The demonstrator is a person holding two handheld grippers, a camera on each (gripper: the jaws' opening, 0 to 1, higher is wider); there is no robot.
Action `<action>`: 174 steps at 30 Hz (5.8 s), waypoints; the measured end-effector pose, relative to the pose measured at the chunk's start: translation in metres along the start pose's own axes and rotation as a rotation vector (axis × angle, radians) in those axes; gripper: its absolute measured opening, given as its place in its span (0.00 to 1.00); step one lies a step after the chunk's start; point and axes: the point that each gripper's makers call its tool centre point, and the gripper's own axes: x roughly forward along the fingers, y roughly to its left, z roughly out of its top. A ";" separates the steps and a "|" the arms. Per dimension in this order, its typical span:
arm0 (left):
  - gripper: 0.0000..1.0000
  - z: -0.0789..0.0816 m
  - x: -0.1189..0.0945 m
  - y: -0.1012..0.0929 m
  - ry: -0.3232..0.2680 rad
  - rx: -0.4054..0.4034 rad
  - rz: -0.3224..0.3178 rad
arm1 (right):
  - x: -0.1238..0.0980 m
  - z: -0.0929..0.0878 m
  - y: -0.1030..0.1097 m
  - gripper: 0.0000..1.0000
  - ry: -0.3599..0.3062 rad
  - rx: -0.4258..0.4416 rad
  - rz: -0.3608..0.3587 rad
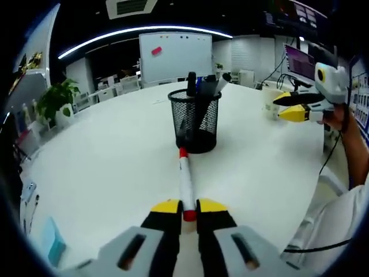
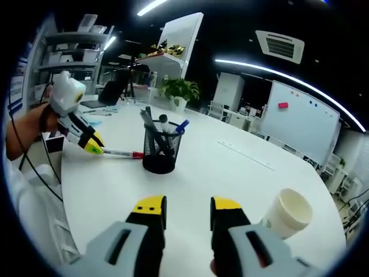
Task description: Place the scattered laser pointers and whiteboard markers into the pen holder and stack the scattered paper cups together
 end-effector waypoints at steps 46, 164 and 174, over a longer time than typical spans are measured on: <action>0.10 0.024 -0.011 0.012 -0.096 0.044 0.023 | -0.004 0.014 -0.009 0.30 -0.023 0.009 -0.030; 0.10 0.092 -0.075 0.036 -0.278 0.097 0.096 | -0.031 0.040 -0.019 0.30 -0.036 -0.037 -0.055; 0.10 0.108 -0.074 0.023 -0.321 0.122 0.063 | -0.033 0.039 -0.021 0.30 -0.041 -0.025 -0.067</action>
